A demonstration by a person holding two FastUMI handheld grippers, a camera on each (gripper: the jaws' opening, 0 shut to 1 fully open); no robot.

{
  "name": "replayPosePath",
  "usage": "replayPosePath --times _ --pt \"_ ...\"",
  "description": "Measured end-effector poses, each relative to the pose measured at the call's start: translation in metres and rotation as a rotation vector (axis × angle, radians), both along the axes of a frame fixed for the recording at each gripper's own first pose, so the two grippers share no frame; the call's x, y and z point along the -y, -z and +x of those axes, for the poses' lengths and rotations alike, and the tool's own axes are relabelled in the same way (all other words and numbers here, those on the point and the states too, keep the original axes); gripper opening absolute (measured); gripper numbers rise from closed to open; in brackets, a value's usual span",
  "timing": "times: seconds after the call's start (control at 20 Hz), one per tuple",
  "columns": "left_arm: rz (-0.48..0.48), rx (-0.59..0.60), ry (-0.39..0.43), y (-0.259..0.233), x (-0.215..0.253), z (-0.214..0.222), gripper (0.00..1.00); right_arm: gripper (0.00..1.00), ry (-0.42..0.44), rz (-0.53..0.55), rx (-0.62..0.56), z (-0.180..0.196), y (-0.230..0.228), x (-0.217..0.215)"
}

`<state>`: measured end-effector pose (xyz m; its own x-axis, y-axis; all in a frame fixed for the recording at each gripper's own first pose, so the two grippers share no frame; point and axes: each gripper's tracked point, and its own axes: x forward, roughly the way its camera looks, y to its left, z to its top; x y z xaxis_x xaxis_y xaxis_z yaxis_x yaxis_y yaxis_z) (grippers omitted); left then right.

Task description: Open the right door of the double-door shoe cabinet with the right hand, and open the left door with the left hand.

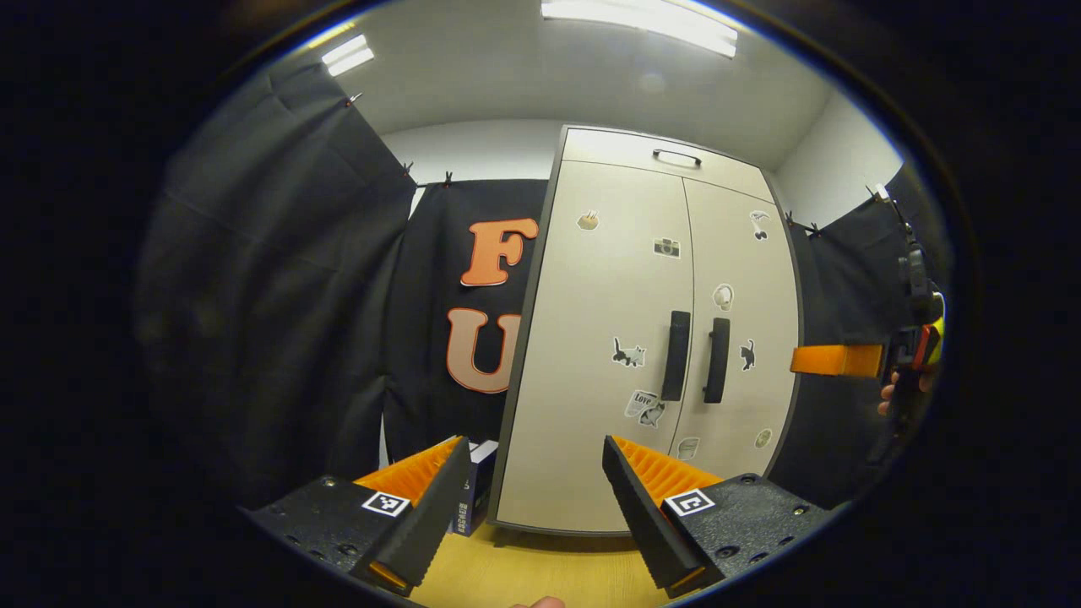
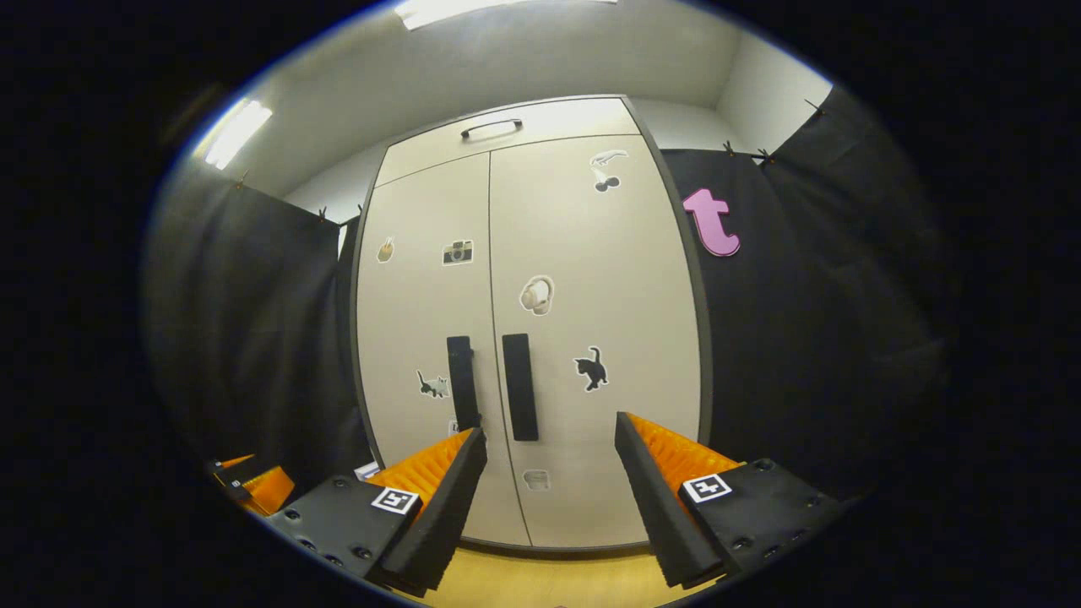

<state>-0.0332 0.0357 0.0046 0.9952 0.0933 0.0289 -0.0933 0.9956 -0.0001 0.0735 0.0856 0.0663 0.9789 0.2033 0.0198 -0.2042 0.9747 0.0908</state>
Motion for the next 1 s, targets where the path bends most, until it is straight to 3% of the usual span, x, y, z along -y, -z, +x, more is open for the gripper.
replayPosePath --times 0.15,0.35,0.45,0.5,0.6,0.65,0.7,0.75,0.85,0.95,1.0 --pt "-0.013 0.004 -0.009 -0.002 -0.005 -0.011 0.94 0.98 -0.040 -0.001 -0.014 0.048 -0.008 -0.020" --pt "-0.029 -0.001 -0.059 0.000 -0.025 -0.021 0.94 0.98 0.031 -0.006 -0.037 0.112 -0.006 -0.019" --pt "-0.023 -0.008 -0.099 0.001 -0.041 -0.027 0.95 0.98 0.019 -0.006 -0.043 0.127 -0.003 -0.026" --pt "-0.018 -0.014 -0.119 0.003 -0.049 -0.028 0.94 0.87 0.011 -0.009 -0.048 0.133 -0.001 -0.030" --pt "0.002 -0.022 -0.154 0.004 -0.061 -0.032 0.94 0.84 0.021 -0.037 -0.049 0.142 0.004 -0.033" --pt "0.015 -0.020 -0.171 0.003 -0.067 -0.034 0.94 0.84 0.025 -0.062 -0.044 0.146 0.005 -0.035" --pt "0.023 -0.019 -0.184 0.001 -0.072 -0.036 0.95 0.94 0.035 -0.089 -0.038 0.151 0.006 -0.036" --pt "0.027 -0.020 -0.193 0.002 -0.074 -0.037 0.94 0.93 0.058 -0.125 -0.033 0.154 0.006 -0.035" --pt "0.030 -0.023 -0.212 0.004 -0.079 -0.039 0.94 0.88 0.085 -0.186 0.017 0.157 -0.002 -0.038" --pt "0.033 -0.024 -0.222 0.006 -0.081 -0.040 0.95 0.76 0.120 -0.254 0.050 0.161 -0.002 -0.040" --pt "0.035 -0.025 -0.221 0.006 -0.079 -0.039 0.95 0.70 0.078 -0.266 0.061 0.157 -0.001 -0.050"
